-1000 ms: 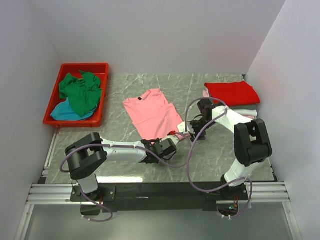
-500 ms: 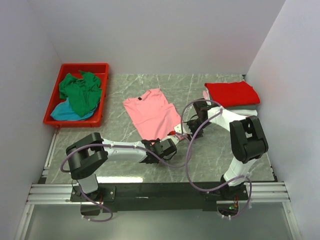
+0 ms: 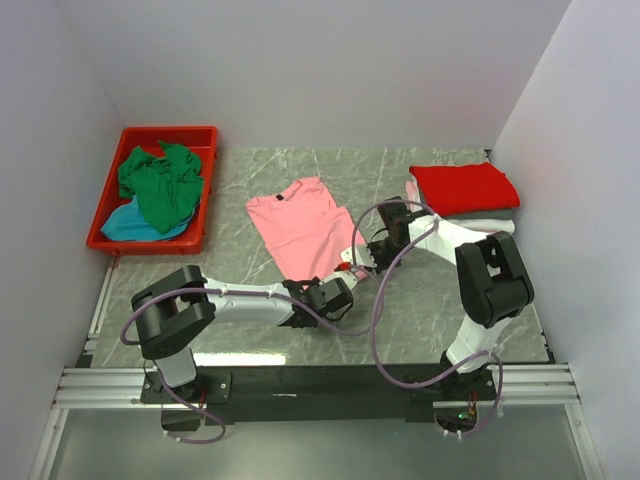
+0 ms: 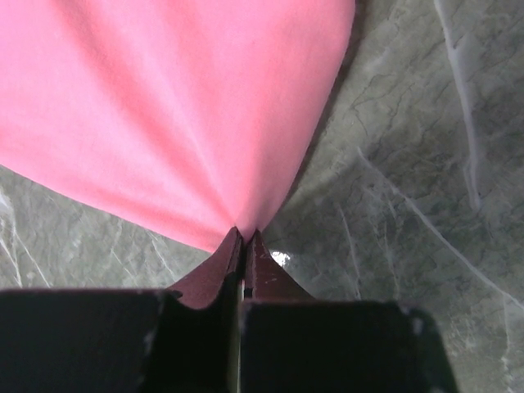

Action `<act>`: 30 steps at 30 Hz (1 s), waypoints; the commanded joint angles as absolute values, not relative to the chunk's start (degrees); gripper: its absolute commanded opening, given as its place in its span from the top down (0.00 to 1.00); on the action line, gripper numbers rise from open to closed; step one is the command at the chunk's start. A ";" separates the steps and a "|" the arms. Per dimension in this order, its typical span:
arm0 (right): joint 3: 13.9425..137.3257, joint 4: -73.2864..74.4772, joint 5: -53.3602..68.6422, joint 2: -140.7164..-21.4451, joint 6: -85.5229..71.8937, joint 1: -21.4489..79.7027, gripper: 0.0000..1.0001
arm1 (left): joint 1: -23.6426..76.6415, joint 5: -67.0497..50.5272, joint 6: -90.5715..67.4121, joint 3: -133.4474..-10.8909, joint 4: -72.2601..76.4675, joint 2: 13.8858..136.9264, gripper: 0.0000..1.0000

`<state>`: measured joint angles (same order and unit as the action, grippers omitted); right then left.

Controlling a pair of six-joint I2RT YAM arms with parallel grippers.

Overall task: Fold and stack the t-shirts
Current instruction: Fold the tshirt

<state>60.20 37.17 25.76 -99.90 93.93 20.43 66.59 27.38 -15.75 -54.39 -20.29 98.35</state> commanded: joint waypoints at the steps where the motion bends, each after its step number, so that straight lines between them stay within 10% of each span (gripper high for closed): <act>1: 60.29 36.38 24.79 -100.37 90.79 22.23 0.99 | 66.71 25.49 -16.17 -52.21 -20.84 96.95 0.99; 21: 46.76 55.98 30.93 -81.57 90.61 18.81 1.00 | 68.64 -4.74 -16.96 -45.88 -14.59 84.56 0.99; 30: 60.45 60.73 35.59 -83.75 85.09 17.40 1.00 | 60.92 -5.44 -11.27 -48.43 -15.47 82.79 0.99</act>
<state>53.82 58.92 32.38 -82.13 88.14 17.85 64.79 -3.64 -14.59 -45.95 -16.99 84.77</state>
